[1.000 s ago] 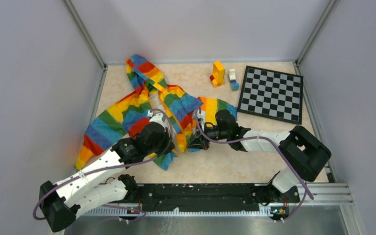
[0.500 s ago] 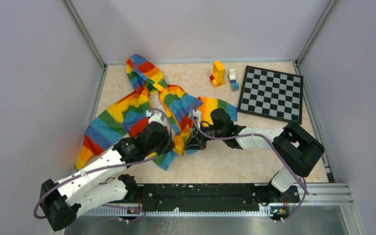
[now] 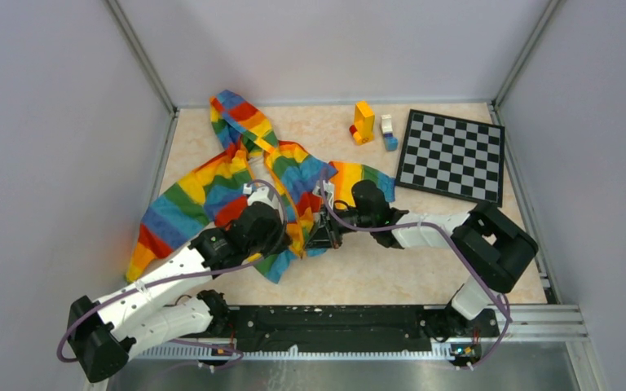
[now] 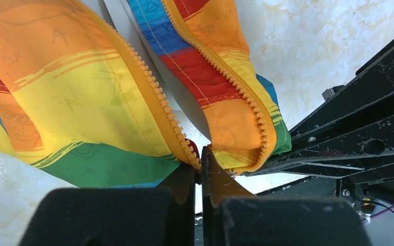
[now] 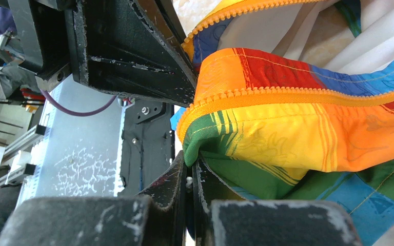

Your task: Zip up the jacket

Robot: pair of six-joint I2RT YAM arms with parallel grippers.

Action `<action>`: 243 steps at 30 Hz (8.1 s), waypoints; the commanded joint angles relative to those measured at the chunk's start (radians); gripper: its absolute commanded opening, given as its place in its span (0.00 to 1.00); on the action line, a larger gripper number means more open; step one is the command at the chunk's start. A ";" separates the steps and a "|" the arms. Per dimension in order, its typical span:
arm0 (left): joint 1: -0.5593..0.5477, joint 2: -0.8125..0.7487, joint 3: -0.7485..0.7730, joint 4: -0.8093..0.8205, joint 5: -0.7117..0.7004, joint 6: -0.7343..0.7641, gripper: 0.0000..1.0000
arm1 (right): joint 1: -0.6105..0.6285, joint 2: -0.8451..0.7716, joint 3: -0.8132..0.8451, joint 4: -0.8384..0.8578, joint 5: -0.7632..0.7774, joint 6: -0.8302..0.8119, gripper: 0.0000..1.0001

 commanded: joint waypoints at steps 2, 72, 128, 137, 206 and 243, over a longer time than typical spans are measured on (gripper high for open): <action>-0.001 -0.004 0.022 0.038 -0.023 -0.016 0.00 | 0.020 0.010 -0.016 0.057 -0.053 -0.004 0.00; -0.002 -0.003 -0.006 0.041 0.023 -0.029 0.00 | 0.035 -0.040 -0.047 0.126 0.005 -0.018 0.00; -0.003 -0.039 0.004 0.011 -0.023 -0.078 0.00 | 0.052 -0.051 -0.065 0.147 -0.037 -0.022 0.00; -0.002 -0.062 0.005 -0.014 -0.037 -0.087 0.00 | 0.055 -0.050 -0.073 0.144 -0.033 -0.026 0.00; -0.004 -0.068 -0.016 0.023 -0.011 -0.113 0.00 | 0.063 -0.026 -0.041 0.169 -0.025 -0.008 0.00; -0.004 -0.095 -0.011 0.012 -0.010 -0.112 0.00 | 0.079 -0.031 -0.025 0.117 0.059 -0.044 0.00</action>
